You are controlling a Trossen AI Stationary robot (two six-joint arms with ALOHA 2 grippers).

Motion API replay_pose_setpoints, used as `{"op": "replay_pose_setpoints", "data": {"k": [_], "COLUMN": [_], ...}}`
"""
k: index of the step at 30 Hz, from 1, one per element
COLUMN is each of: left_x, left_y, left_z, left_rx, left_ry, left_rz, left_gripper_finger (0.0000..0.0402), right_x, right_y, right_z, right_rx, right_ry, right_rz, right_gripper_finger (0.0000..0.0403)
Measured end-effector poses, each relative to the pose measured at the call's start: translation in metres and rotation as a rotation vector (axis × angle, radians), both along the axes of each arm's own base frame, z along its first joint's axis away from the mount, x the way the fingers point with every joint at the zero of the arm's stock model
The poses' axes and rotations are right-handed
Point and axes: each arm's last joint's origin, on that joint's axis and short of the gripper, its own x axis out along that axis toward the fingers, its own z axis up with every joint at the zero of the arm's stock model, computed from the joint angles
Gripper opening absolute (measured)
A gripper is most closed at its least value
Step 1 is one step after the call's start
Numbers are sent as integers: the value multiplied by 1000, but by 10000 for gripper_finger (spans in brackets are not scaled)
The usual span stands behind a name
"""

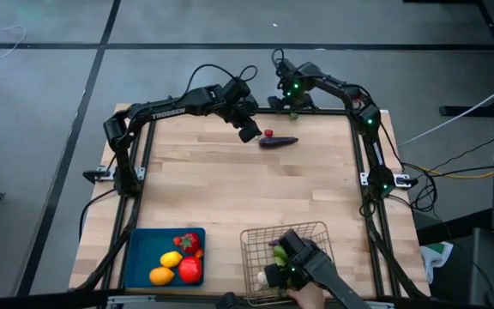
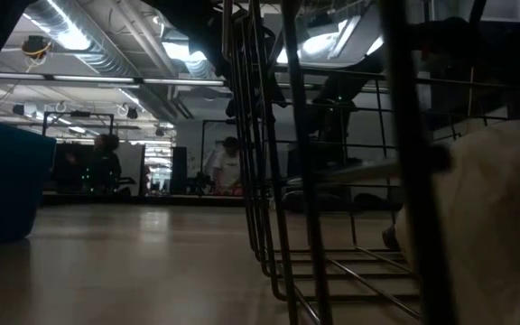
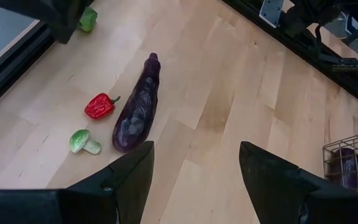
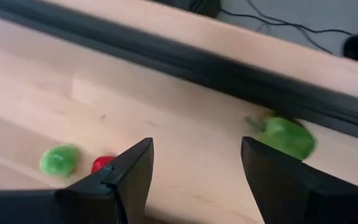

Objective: Sort produce into baskets
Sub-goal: Put the green bell pepper into the gold wire basket

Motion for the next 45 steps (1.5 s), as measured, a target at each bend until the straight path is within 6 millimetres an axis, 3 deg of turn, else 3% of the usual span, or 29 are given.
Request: {"op": "replay_pose_setpoints", "data": {"k": [35, 45], "left_x": [0, 0], "left_y": [0, 0], "left_z": [0, 0], "left_rx": [20, 33], "left_ry": [1, 1], "left_rz": [-21, -34], "left_gripper_finger": [233, 233], "right_x": [-22, -21], "right_y": [-6, -5], "right_z": [-19, -19], "right_rx": [-15, -13], "right_ry": [296, 295], "right_rz": [-94, -91], "right_gripper_finger": [241, 226]}}
